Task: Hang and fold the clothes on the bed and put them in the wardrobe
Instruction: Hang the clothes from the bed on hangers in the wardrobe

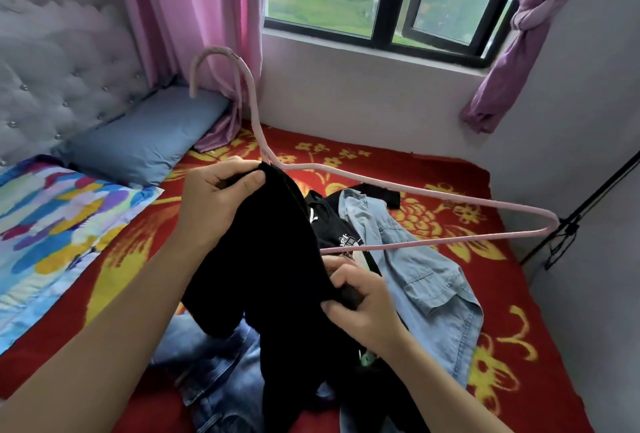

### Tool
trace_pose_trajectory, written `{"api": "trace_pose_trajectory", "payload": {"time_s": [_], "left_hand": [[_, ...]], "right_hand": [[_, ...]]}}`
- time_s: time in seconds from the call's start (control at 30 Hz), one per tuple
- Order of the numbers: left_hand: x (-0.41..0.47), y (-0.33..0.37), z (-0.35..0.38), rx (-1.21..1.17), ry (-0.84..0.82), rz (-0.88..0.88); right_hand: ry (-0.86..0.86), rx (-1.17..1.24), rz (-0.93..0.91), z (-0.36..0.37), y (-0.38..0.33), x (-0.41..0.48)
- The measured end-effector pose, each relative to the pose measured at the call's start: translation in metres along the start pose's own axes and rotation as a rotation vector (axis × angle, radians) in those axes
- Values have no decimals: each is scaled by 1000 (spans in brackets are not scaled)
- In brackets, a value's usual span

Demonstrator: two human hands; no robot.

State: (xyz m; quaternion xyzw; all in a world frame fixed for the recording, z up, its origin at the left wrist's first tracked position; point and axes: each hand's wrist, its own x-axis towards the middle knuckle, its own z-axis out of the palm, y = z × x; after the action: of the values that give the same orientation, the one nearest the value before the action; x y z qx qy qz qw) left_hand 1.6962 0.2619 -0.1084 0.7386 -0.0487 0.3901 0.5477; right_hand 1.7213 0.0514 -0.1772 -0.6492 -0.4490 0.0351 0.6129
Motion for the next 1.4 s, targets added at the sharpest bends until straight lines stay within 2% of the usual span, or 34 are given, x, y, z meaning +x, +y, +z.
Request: {"api": "trace_pose_trajectory", "payload": {"time_s": [0.07,0.1,0.13,0.2,0.27,0.33,0.43,0.67,0.8,0.87,0.93,1.03,1.2,1.4], "left_hand": [[1,-1,-3,-25,18,-13],[1,-2,-6,-36,38,-28],[3,-5,-9,-44,67,-45],[4,-13,-19,-27,119,-79],[1,-19,-31,76,58,-75],[-4,-24,-45,207,-43,-79],[-5,-36,-65,325,-130,-59],[6,-50,-67,545,-212,338],[15,-69,-74,645,-221,494],[18,-76,-82,707,-224,503],[17,-80,-88,758,-281,583],[11,-85,-94,869,-399,733],[19,-81,-80,840,-268,665],[-1,-60,-50,820,-149,557]], "right_hand": [[-218,44,101,3,-11,2],[-306,-18,163,2,-13,4],[-367,-181,224,1,-11,6],[-455,-666,322,-12,-6,10],[-447,-1059,205,-36,-2,6],[-395,-1197,21,-60,-5,-8],[-275,-1098,-98,-84,-8,-29],[-28,-1005,-212,-86,-39,-28],[-96,-861,-163,-88,-53,-23],[-166,-782,-94,-87,-59,-21],[-233,-648,47,-88,-63,-21],[-280,-629,147,-94,-61,-19],[-229,-772,118,-86,-58,13],[-79,-892,-74,-55,-44,42]]}}
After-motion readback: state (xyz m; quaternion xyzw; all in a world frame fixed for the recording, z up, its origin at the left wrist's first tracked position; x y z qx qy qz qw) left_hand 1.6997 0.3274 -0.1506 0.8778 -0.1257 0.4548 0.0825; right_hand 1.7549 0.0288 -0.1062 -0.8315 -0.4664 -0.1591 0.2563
